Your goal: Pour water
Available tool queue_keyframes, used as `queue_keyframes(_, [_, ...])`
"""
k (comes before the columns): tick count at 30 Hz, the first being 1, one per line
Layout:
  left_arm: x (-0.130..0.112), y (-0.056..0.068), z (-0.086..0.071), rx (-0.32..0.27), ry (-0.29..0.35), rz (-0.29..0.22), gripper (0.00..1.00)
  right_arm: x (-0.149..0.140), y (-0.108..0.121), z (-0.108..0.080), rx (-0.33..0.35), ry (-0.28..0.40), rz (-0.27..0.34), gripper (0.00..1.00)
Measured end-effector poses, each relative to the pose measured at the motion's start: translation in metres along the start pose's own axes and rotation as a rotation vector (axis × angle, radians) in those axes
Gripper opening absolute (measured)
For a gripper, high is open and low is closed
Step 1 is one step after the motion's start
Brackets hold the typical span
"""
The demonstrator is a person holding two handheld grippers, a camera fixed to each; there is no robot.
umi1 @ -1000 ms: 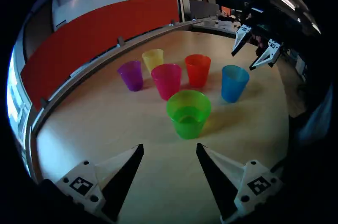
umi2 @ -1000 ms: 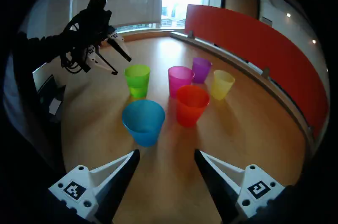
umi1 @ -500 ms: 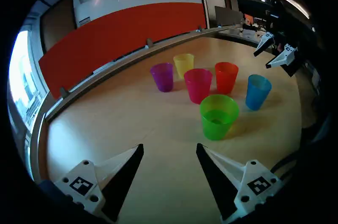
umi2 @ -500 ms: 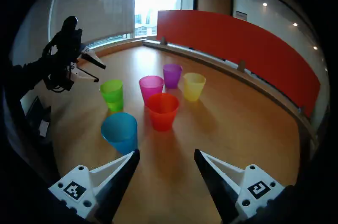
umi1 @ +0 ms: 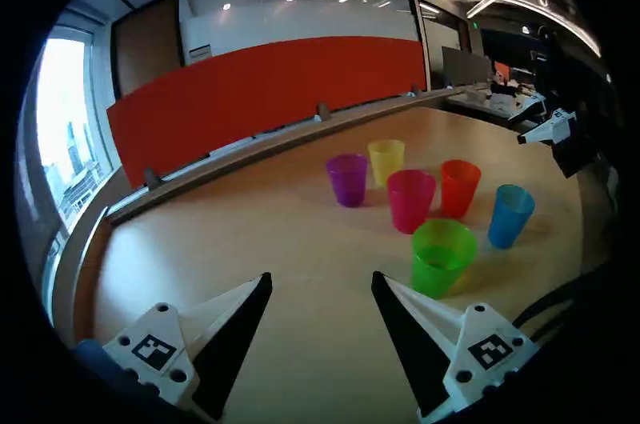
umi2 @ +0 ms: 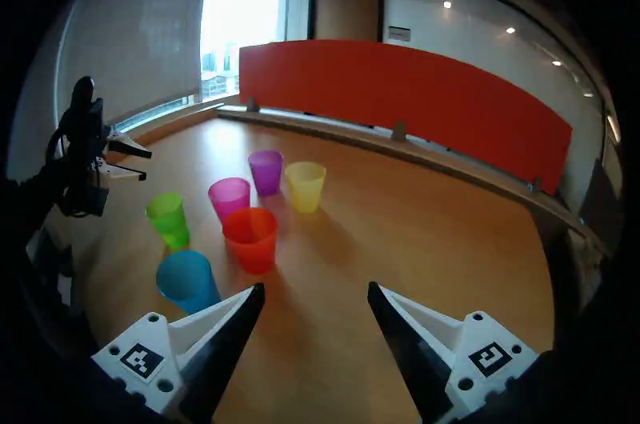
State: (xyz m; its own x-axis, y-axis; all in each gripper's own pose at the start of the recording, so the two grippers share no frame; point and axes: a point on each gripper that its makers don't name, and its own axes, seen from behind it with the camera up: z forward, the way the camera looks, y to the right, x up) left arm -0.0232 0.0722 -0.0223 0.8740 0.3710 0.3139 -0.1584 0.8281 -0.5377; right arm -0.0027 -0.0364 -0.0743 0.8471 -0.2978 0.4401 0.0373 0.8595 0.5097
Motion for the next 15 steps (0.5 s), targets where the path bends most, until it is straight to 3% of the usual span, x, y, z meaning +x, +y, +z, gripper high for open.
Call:
queue_keyframes(6, [0.003, -0.010, 0.001, 0.052, 0.032, -0.013, 0.92, 0.013, 0.005, 0.001, -0.037, 0.042, 0.020, 1.00])
queue_keyframes(15, [0.021, -0.028, -0.005, 0.137, 0.117, -0.064, 0.92, 0.040, 0.025, 0.007, -0.156, 0.152, 0.057, 1.00])
